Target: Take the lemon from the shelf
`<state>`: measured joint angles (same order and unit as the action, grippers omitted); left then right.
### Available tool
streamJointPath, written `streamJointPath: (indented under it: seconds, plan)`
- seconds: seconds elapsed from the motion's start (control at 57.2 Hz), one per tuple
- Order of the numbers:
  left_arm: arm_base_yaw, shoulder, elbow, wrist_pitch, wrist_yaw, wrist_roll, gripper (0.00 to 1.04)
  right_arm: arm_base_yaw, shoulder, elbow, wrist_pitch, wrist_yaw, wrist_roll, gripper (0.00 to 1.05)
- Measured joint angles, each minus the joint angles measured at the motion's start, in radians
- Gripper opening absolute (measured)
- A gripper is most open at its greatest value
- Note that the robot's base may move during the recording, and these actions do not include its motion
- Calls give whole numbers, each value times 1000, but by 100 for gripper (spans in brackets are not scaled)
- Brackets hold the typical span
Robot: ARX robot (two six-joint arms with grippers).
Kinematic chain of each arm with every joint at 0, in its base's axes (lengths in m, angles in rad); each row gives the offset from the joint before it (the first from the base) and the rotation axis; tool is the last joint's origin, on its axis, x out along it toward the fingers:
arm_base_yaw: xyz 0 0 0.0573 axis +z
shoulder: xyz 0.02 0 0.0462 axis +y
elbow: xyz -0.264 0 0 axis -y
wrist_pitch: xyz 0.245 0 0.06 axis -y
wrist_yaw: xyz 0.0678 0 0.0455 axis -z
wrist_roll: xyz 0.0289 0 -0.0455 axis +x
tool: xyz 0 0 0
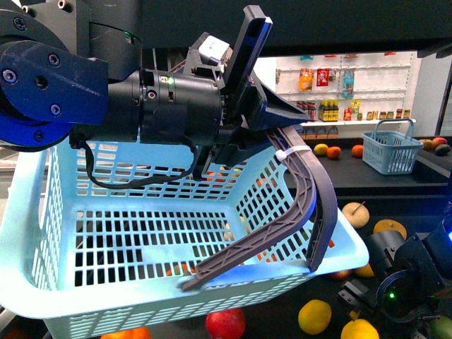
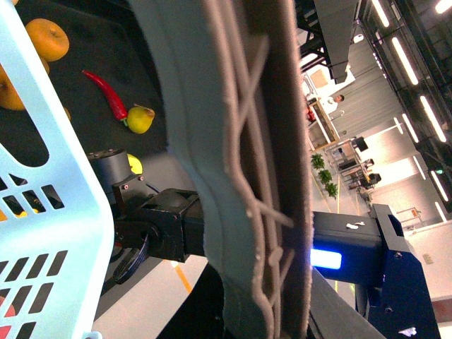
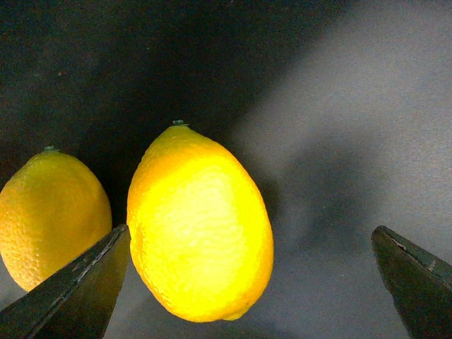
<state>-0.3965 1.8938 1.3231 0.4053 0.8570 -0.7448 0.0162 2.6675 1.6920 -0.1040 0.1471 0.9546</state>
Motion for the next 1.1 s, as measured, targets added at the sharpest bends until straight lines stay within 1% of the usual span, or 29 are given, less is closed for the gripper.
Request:
streamJointPath:
  seconds: [0.35,0.664,0.909,0.962,1.102]
  plan:
    - [0,0,0,0,0,0,10,24,53,58,-14,0,0,102]
    - [0,0,0,0,0,0,10,26,123,154,-35,23,-13,102]
    - [0,0,0,0,0,0,10,30,135,180,-40,25,-31,102]
    - [0,0,0,0,0,0,10,31,135,183,-42,26,-32,99]
    - [0,0,0,0,0,0,10,32,135,183,-34,29,-40,81]
